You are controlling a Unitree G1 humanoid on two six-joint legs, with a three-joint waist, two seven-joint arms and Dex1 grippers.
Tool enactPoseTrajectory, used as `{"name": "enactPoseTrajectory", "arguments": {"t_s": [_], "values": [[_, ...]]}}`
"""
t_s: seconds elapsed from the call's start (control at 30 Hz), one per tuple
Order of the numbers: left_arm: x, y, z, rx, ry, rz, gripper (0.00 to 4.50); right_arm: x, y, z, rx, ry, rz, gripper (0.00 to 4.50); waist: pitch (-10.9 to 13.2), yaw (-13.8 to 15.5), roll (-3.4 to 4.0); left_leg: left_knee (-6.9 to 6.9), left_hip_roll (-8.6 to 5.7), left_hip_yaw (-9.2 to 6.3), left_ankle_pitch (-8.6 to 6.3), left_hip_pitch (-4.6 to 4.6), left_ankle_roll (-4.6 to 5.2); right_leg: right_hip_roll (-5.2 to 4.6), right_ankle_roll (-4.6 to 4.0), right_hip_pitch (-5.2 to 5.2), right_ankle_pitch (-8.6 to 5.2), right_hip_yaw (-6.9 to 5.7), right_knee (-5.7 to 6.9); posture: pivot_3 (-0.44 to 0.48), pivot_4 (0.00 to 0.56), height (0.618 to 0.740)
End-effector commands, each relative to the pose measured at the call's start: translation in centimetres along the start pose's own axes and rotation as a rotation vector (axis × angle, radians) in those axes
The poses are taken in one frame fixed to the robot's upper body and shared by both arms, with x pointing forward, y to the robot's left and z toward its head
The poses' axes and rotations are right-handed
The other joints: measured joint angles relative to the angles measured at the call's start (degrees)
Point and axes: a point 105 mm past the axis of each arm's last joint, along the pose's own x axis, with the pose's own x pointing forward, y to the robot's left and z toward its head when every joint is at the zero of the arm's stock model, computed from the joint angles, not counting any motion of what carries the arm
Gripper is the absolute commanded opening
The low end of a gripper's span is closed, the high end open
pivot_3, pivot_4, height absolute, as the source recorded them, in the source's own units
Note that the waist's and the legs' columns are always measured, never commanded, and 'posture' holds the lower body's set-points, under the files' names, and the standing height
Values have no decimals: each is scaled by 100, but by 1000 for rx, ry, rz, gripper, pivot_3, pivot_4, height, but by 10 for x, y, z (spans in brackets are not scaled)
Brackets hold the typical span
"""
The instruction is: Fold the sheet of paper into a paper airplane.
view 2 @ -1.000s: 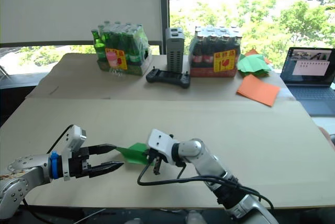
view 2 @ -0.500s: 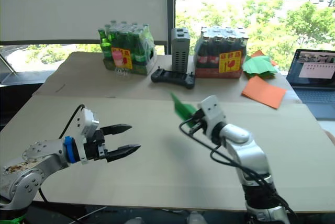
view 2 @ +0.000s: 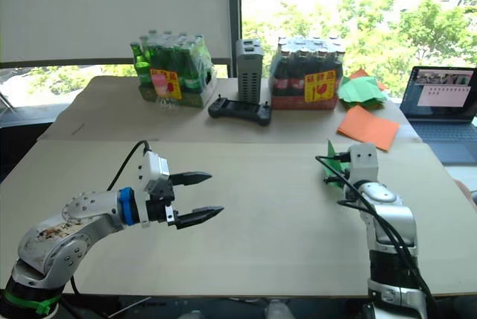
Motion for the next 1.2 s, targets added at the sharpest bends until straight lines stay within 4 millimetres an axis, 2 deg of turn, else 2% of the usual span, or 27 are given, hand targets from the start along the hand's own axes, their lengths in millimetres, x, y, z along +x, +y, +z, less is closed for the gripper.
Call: {"name": "enactPoseTrajectory", "arguments": {"t_s": [0.03,0.13,0.23,0.4,0.57,0.67,0.73,0.83,0.9,0.97,1.07,1.2], "values": [[-1,-3,4,46,-11,-9,4500,-3,-9,14,23,-51,-34,36,0,0,1,0,0,0,0,0,0,0,0,0,0,0,0,0,150,740],[-2,-4,2,44,-7,-10,4500,-2,-11,13,47,-55,-43,36,0,7,1,0,0,0,0,-1,0,0,0,0,0,0,0,0,150,740],[-3,-3,0,43,-4,-7,4500,-4,-11,20,51,-84,-47,944,0,3,1,0,0,0,0,0,0,0,1,1,0,0,0,0,150,740],[-6,0,-4,36,1,7,4500,-17,-5,47,35,-212,-5,2673,1,5,1,0,0,0,0,0,0,0,1,1,0,0,0,0,150,740],[-15,12,-9,12,3,82,4500,-35,19,75,-8,-366,125,4388,1,1,1,0,1,-1,0,1,0,0,1,1,0,0,0,0,150,740],[-31,42,-17,-27,-40,267,4500,-60,63,76,-117,-478,397,4449,0,13,3,0,1,-1,0,2,0,0,2,1,-1,-1,-1,0,150,740],[-42,58,-23,-24,-73,381,4500,-72,85,63,-142,-473,534,4449,0,14,3,0,5,-6,-1,3,1,2,3,5,-2,-7,-4,0,150,740],[-58,73,-37,-51,-90,505,4500,-79,104,32,-206,-401,660,4449,0,24,3,1,3,-4,-1,4,1,-2,3,9,-1,-6,-5,0,150,740],[-68,79,-47,-78,-80,563,4500,-75,105,14,-221,-365,662,4449,0,31,3,1,-1,-2,-1,6,1,-5,4,12,0,-5,-6,0,150,740],[-75,82,-52,-103,-83,601,4500,-71,102,6,-212,-353,642,4449,0,25,3,1,0,-1,-1,7,1,-5,4,10,0,-4,-3,0,150,740],[-85,83,-58,-127,-87,639,4500,-67,98,0,-191,-354,621,4449,1,24,2,1,0,-1,0,9,0,-5,4,11,0,-3,-3,0,150,740],[-86,80,-63,-135,-76,636,4500,-61,97,-8,-196,-337,608,4449,1,29,2,1,2,-2,0,13,0,-2,4,12,0,-4,-1,0,150,740]]}}
